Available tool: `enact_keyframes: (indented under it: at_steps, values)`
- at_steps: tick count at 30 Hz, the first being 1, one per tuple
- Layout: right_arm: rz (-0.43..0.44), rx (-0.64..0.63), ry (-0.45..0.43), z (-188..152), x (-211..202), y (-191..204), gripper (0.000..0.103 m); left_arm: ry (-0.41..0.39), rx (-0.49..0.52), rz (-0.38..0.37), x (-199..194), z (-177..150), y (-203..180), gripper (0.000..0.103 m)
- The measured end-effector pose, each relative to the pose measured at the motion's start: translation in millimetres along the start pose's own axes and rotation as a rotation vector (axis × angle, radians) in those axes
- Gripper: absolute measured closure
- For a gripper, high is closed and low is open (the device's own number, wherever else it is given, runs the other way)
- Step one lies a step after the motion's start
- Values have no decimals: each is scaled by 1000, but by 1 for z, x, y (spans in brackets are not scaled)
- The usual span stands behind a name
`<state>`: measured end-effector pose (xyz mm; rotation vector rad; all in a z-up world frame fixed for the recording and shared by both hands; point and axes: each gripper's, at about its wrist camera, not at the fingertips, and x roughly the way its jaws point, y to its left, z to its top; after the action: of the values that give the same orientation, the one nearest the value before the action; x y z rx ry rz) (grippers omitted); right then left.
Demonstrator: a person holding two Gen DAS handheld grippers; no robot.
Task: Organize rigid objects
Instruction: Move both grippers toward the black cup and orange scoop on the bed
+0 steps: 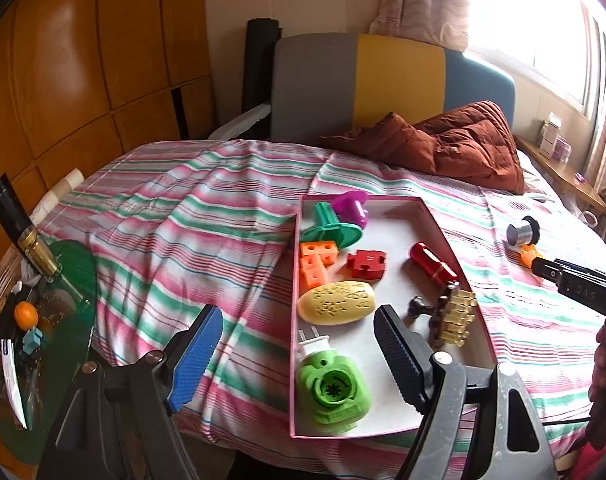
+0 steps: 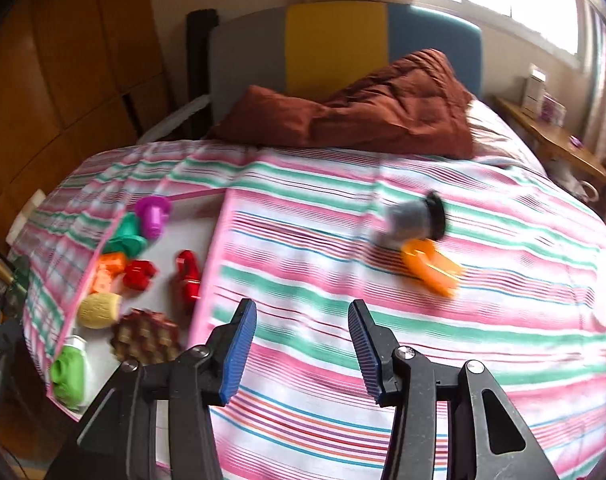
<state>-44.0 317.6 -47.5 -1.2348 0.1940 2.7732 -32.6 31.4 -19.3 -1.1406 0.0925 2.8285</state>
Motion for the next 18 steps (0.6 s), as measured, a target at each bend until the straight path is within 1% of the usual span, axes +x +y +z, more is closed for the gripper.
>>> enact_keyframes:
  at_steps: [4,6,10,12,18]
  values:
    - [-44,33,9,-5,-3,-29,54,-5,27,-16,-1,3,-12,23]
    - [-64,43,12,-7,-4,-42,52,-6,45,-27,-1,5,-19,23]
    - [-100,56,18,-11,-6,-66,51,-5,70,-69,-1,10,-35,23]
    - [-120,65,18,-14,-6,-76,50,-9,86,-77,-1,12,-43,24]
    - [-139,126,22,-22,-3,-108,50,-20,146,-118,-1,20,-71,23]
